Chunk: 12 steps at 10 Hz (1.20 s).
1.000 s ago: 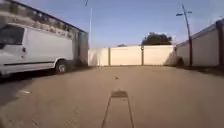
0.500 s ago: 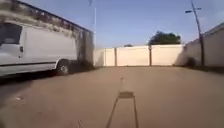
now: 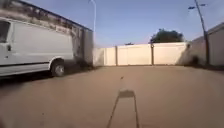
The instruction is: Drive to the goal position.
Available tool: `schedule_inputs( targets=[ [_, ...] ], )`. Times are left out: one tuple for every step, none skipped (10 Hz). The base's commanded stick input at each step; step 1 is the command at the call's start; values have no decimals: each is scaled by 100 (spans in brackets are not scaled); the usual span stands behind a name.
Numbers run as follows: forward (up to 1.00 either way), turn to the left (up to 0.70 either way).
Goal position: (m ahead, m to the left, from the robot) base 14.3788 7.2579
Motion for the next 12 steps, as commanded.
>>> schedule_inputs(
  targets=[
    [100, 0],
    [100, 0],
    [100, 0],
    [100, 0],
    [100, 0],
    [100, 0],
    [100, 0],
    [100, 0],
    [100, 0],
    [100, 0],
    [100, 0],
    [100, 0]
  ],
)
